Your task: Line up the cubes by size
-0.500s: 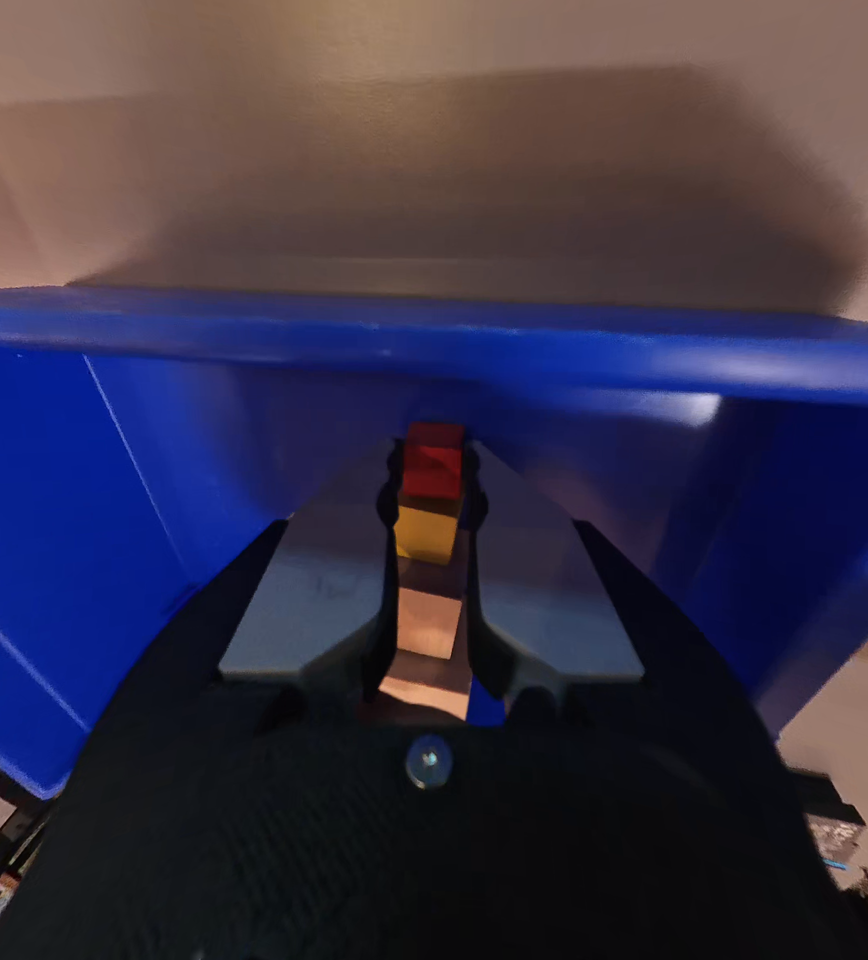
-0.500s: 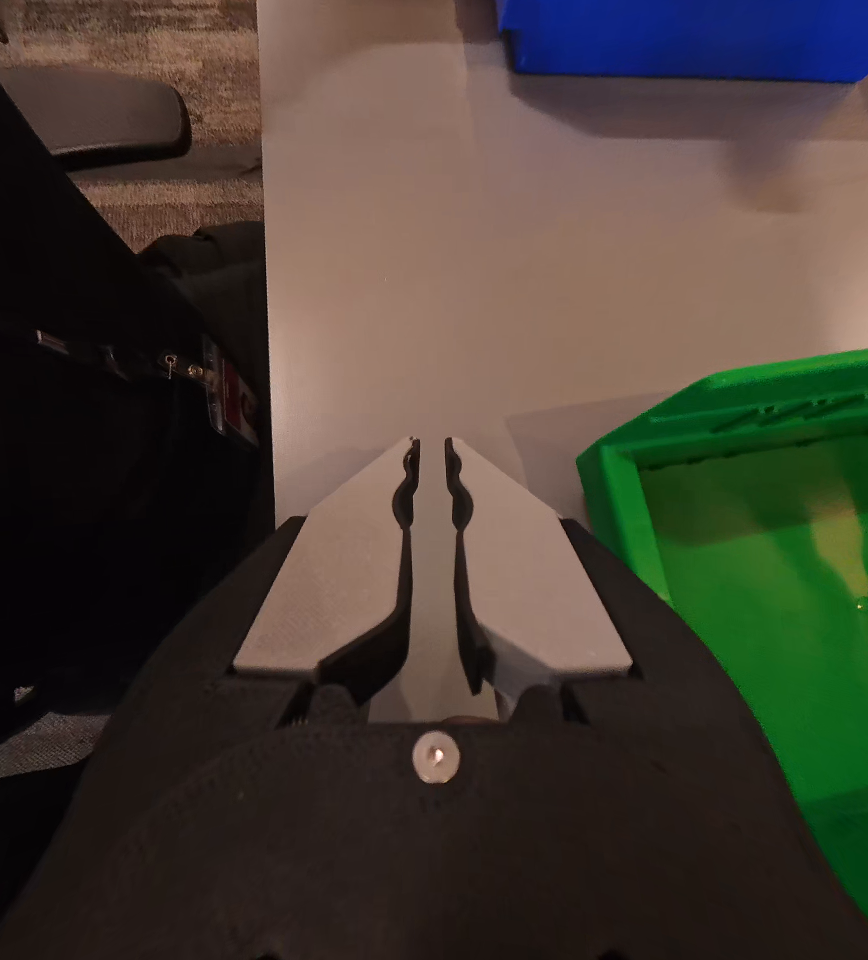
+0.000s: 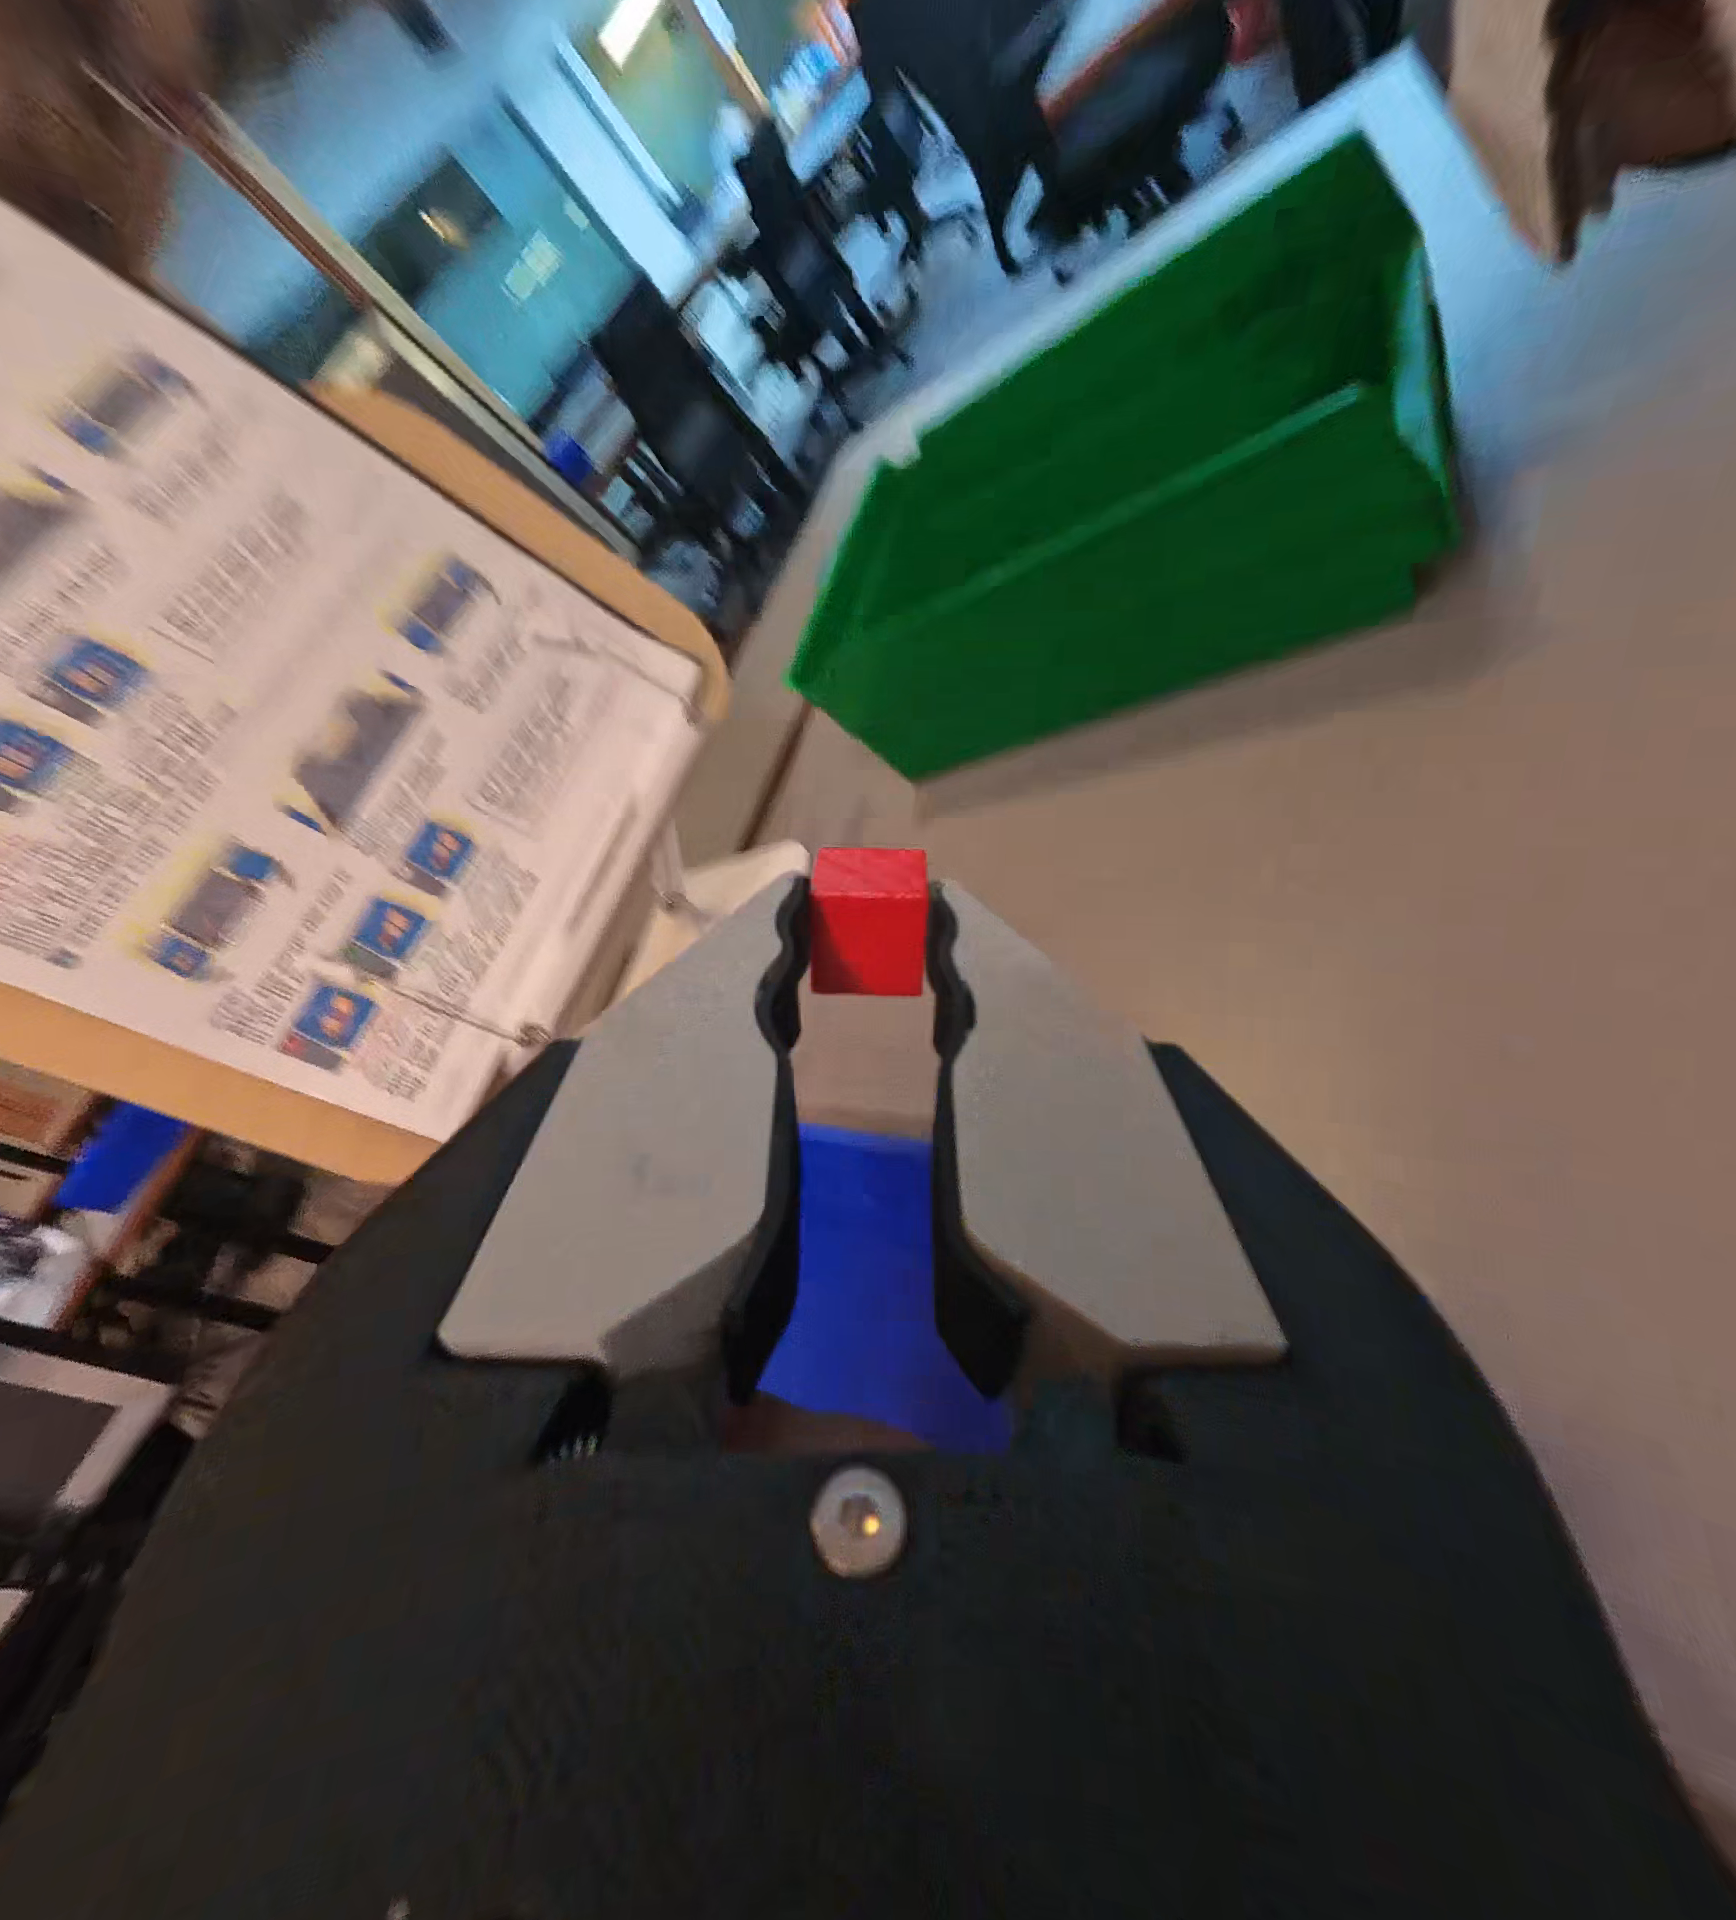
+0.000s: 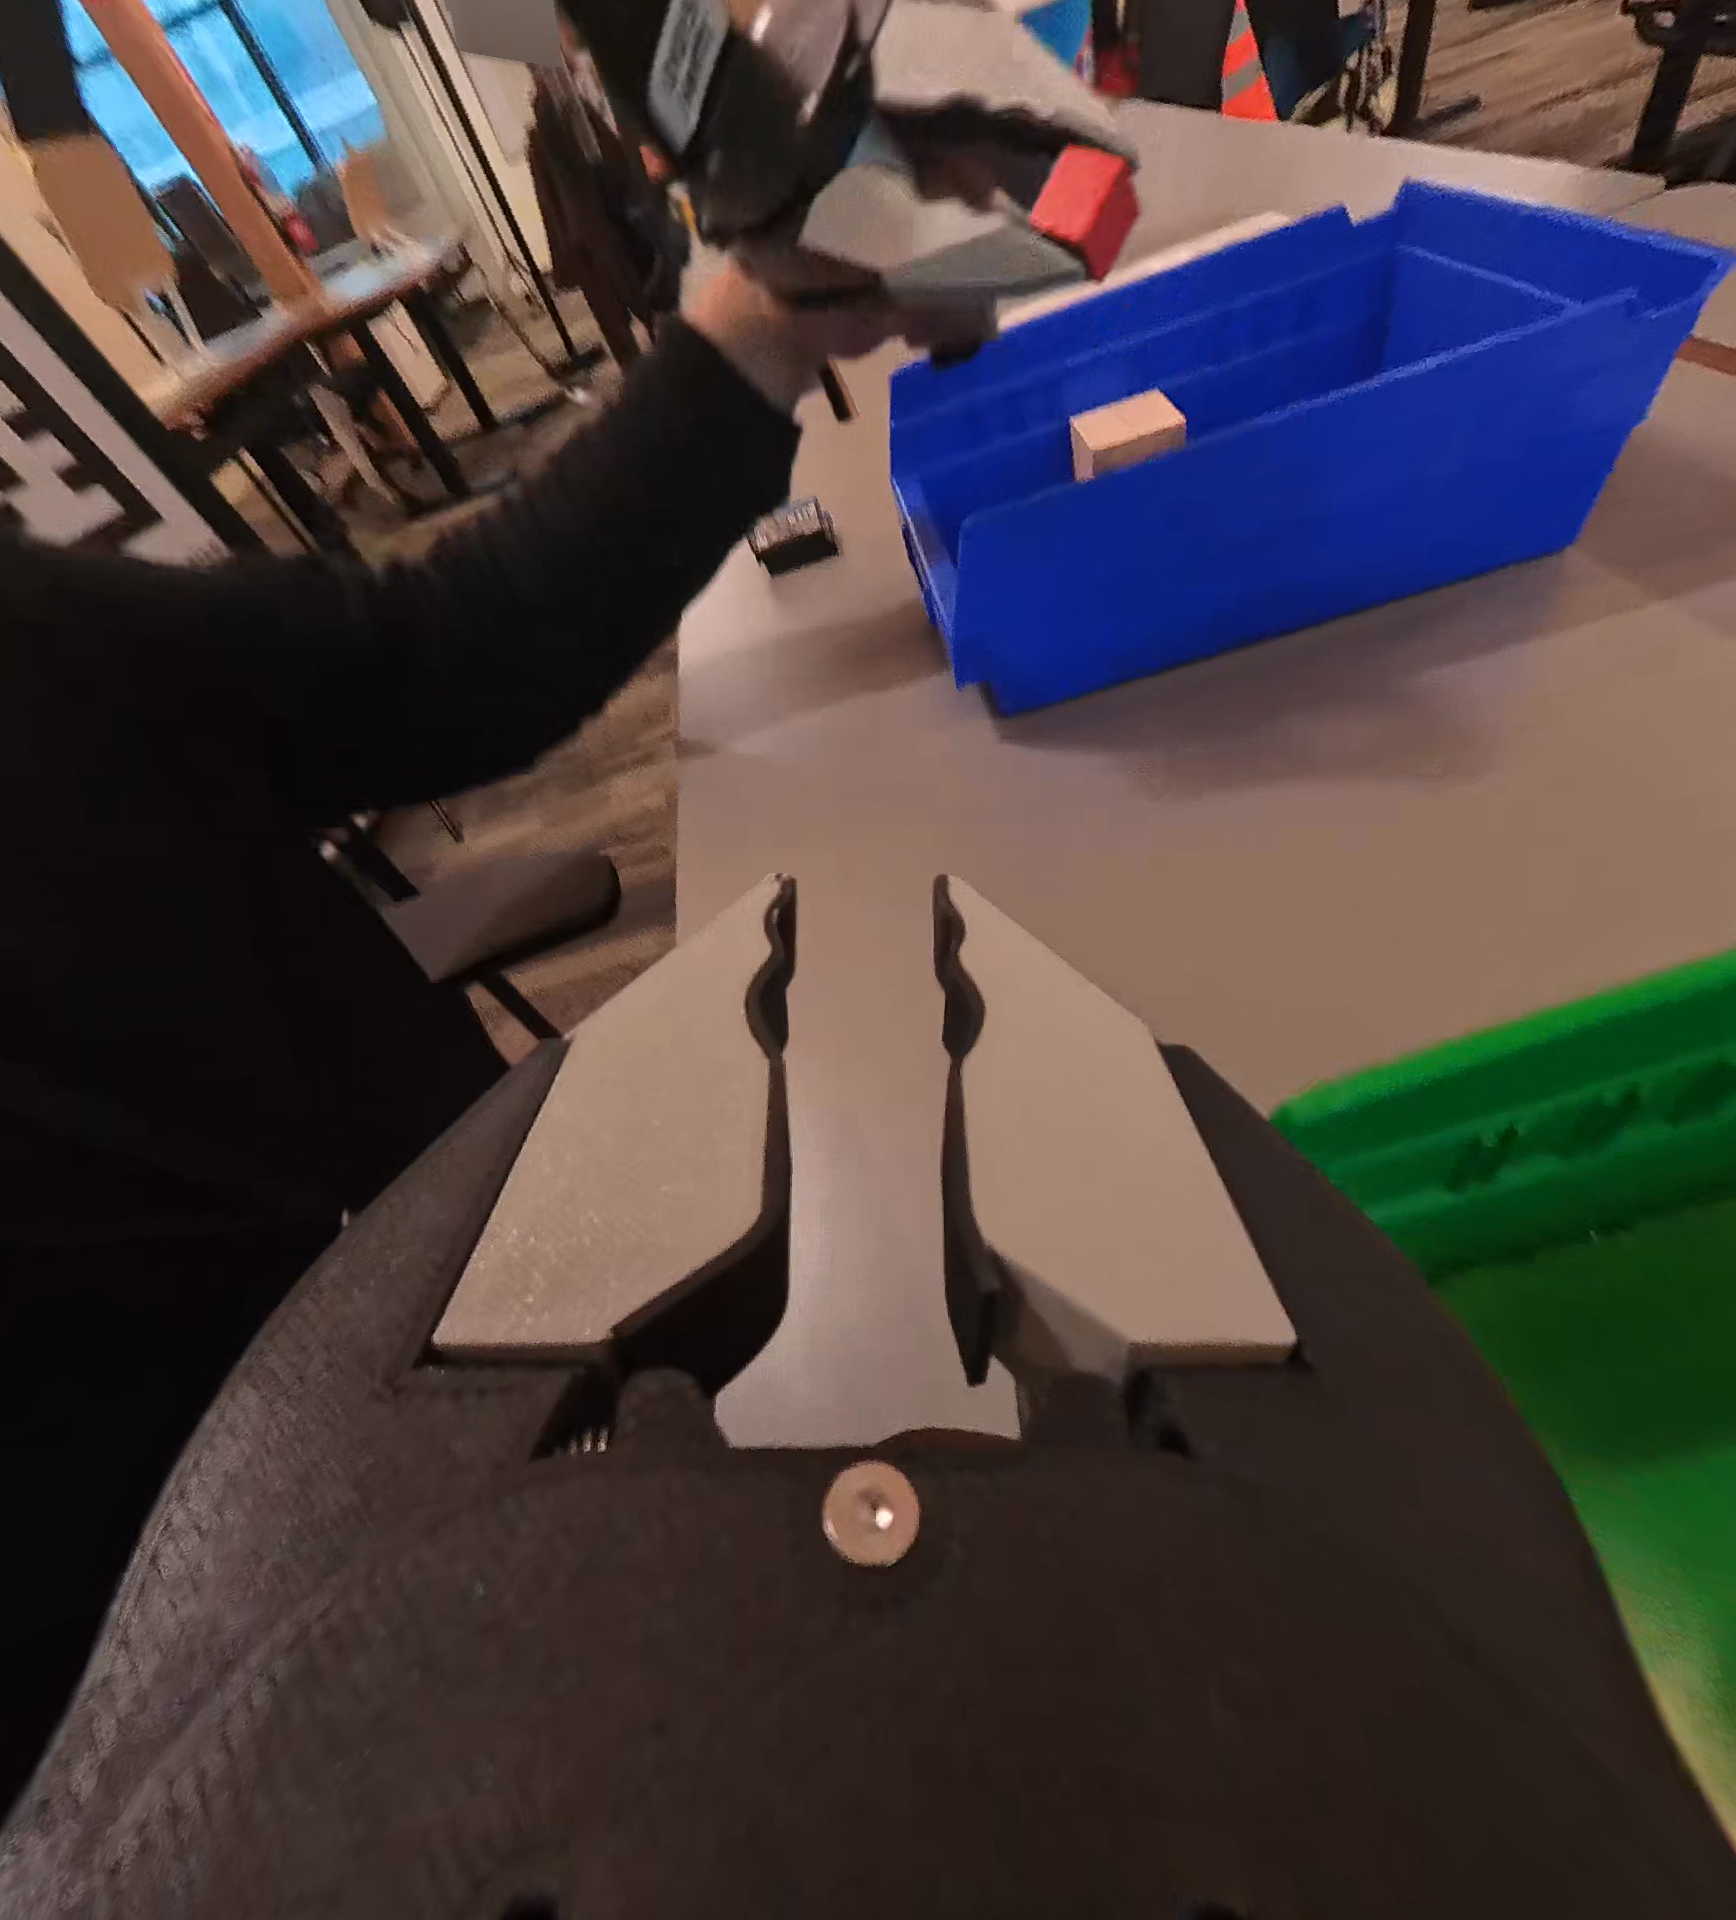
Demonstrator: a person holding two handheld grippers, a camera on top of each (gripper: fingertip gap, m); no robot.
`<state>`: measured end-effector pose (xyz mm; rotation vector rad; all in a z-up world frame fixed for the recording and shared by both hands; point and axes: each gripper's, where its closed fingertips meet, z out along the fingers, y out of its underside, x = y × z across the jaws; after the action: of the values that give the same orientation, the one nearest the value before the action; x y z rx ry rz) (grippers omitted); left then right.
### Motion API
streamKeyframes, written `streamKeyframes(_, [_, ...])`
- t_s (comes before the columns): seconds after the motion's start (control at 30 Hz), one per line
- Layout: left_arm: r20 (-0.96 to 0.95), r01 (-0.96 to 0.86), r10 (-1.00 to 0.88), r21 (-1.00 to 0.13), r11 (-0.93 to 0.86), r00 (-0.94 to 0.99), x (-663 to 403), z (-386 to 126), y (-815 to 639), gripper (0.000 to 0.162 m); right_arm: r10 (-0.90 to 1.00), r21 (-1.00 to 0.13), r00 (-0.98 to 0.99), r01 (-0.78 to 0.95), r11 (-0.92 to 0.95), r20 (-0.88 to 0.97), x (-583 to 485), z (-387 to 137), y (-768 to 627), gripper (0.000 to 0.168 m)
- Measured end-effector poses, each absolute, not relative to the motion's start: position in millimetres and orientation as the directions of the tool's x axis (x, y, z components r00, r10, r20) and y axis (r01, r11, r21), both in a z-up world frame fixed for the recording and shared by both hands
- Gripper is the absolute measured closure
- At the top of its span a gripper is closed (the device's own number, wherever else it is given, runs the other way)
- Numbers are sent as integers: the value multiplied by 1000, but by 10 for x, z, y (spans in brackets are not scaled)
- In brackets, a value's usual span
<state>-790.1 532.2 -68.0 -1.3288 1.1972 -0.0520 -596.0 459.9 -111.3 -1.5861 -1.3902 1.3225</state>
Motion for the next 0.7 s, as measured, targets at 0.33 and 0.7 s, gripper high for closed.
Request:
streamKeyframes(0.33, [-779, -452, -531, -626, 636, 332, -6786, -623, 4367, 143, 860, -889, -245, 221, -401, -448, -6603, -787, 4427, 130])
streamKeyframes(0.7, [-793, -439, -500, -609, 661, 348, -6611, -758, 4240, 142, 745, -831, -369, 248, -498, -556, -6708, -781, 4217, 127])
